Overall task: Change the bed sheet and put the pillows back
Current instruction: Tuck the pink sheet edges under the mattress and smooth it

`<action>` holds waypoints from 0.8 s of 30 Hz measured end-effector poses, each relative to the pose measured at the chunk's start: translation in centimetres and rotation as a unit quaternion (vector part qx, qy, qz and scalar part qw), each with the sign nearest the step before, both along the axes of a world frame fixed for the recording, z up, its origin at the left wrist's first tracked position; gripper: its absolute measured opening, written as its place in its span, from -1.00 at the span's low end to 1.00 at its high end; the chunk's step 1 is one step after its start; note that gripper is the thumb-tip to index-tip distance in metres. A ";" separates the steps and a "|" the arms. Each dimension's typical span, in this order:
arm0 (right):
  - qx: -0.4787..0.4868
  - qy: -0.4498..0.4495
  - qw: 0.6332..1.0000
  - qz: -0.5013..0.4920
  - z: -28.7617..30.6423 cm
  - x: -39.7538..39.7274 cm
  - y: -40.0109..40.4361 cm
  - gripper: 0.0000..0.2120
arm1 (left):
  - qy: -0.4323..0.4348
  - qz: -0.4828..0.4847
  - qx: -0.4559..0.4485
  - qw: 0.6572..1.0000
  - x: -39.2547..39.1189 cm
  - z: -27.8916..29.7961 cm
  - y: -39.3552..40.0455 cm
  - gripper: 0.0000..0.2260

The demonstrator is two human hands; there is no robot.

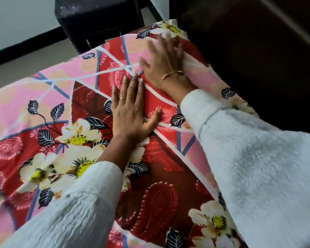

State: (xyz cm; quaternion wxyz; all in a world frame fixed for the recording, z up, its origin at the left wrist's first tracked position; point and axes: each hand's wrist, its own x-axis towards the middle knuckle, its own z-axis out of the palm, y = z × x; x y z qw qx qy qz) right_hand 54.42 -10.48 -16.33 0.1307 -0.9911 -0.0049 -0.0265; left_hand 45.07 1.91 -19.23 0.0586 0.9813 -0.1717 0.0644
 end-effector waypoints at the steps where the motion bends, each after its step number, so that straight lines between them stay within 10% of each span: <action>1: -0.004 -0.001 0.998 0.065 -0.1 0.0 1.3 -0.50 | -0.001 0.000 0.001 1.000 0.0 0.0 -0.1 -0.24; 4: -0.019 0.006 0.992 0.128 -0.4 1.1 2.3 -0.51 | -0.003 0.001 0.001 1.000 0.0 0.1 -0.1 -0.24; 13: 0.016 0.074 0.984 -0.163 -0.3 -1.0 -4.8 -0.33 | 0.012 0.002 0.034 0.999 -0.1 0.0 -0.2 -0.19; 19: 0.039 0.040 0.996 0.065 0.6 -12.7 1.0 -0.53 | 0.028 0.053 0.183 0.981 -0.9 1.2 -1.0 -0.31; 24: -0.020 0.027 0.999 -0.035 -1.2 -20.4 -4.2 -0.38 | 0.025 0.094 0.008 0.995 -8.7 3.9 -1.9 -0.36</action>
